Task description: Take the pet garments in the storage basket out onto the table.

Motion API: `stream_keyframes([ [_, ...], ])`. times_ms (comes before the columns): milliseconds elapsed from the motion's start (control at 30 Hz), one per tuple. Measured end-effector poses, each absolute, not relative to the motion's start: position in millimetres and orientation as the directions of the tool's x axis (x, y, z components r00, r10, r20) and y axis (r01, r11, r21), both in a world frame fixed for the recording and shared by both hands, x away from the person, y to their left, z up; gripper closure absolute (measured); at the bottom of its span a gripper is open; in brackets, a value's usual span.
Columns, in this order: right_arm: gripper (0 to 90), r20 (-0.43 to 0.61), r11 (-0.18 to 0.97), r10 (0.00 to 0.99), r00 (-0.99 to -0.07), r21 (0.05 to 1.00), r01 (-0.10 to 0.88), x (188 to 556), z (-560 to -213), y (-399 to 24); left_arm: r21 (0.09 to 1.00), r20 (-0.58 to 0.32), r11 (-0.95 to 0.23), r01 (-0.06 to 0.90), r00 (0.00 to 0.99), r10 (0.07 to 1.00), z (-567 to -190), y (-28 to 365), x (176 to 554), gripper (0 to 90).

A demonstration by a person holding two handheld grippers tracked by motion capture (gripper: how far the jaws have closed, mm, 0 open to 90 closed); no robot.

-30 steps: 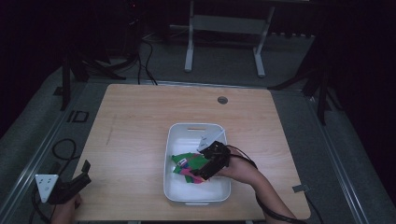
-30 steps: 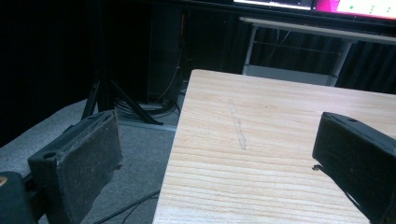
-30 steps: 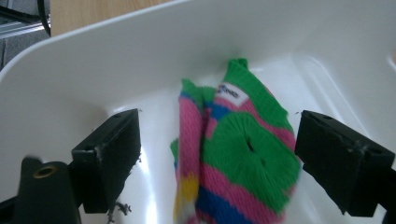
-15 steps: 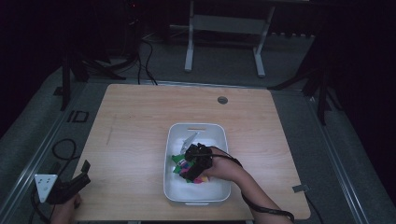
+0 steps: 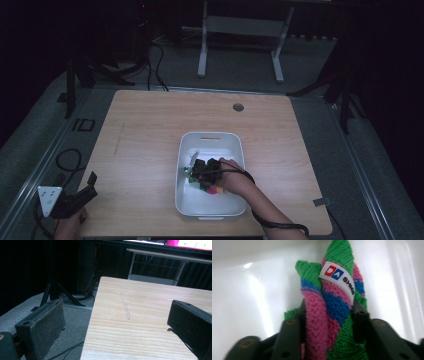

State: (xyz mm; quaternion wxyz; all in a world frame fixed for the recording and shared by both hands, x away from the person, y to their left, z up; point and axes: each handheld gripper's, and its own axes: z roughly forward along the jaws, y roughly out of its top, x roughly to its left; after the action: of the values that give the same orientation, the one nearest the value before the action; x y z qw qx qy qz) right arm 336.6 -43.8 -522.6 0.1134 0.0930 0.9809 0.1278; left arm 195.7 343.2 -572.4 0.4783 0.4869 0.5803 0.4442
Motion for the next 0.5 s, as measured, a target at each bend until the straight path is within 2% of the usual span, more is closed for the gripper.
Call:
stream_keyframes([
  [233,68.8,-0.181,0.918,0.245,-0.952,0.36,0.168,336,-503,-55,0.981,-0.129,0.138,0.139,-0.07,0.989,-572,344,196,1.8],
  [433,68.8,-0.169,0.879,0.273,-0.947,0.445,0.174,335,-474,-68,0.981,-0.127,0.136,0.14,-0.071,0.989,-572,344,196,1.8],
  [500,68.8,-0.167,0.853,0.285,-0.944,0.493,0.17,334,-452,-77,0.981,-0.126,0.135,0.139,-0.073,0.989,-572,344,196,1.8],
])
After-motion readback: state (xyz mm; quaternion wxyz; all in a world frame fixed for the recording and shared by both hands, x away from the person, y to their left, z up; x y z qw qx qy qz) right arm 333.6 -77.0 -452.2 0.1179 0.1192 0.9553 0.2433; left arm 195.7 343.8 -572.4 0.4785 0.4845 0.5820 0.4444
